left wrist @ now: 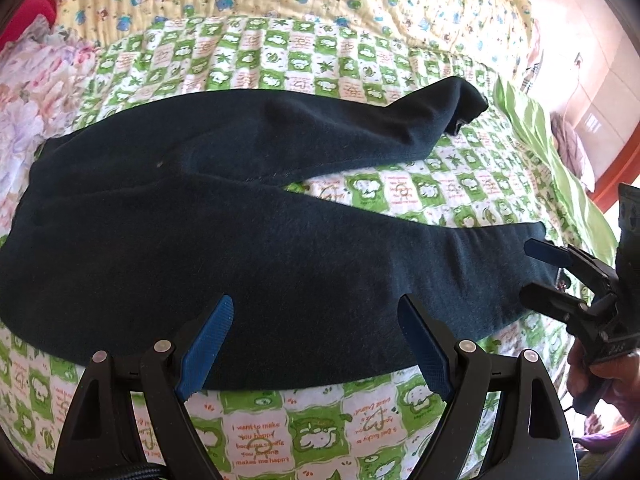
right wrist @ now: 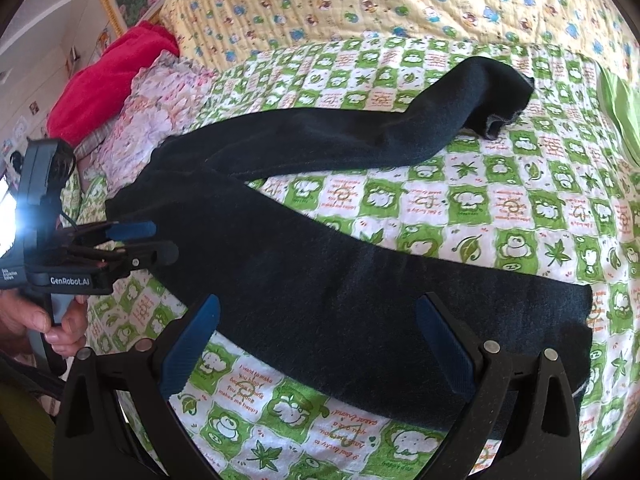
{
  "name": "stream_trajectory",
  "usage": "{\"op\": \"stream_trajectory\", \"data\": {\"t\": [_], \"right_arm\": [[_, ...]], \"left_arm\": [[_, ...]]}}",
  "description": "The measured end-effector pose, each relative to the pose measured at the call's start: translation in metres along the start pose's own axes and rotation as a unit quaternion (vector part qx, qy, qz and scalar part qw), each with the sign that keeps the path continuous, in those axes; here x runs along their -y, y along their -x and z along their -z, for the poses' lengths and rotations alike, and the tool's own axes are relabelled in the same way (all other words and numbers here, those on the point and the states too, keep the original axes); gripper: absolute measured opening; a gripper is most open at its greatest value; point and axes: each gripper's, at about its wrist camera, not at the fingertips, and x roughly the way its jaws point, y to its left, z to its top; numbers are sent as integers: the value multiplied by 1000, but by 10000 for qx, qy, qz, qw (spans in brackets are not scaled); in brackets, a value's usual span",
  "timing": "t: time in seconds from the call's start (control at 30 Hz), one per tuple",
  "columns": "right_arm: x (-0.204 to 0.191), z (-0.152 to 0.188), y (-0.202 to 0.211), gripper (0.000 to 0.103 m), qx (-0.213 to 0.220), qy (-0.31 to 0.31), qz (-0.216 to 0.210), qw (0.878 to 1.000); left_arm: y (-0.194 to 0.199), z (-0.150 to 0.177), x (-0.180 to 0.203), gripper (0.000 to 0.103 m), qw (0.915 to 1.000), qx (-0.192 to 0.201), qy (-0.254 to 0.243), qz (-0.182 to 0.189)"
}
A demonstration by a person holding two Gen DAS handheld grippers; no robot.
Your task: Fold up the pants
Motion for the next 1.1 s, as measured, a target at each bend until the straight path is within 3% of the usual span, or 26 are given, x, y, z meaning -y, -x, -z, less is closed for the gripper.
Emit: {"op": "stream_trajectory", "data": {"t": [0.2,0.6,0.9,1.1], "right_arm": [[21,-22,0,99,-82,-403,114,9991],[86,-86,6,99,362,-823,817,9926],[134,-120,4,99,604,-1365,996,9838],[145,-136,-12,99,505,-1316,955,9854]], "left_arm": [[-3,-27,-1,85,9998,-2,-132,141],[-28,-119,-6,85,9981,84,-496,369],[-69,-181,2,85,9946,-127,-816,629],[-104,-210,10,85,9899,-367,-1097,823]]}}
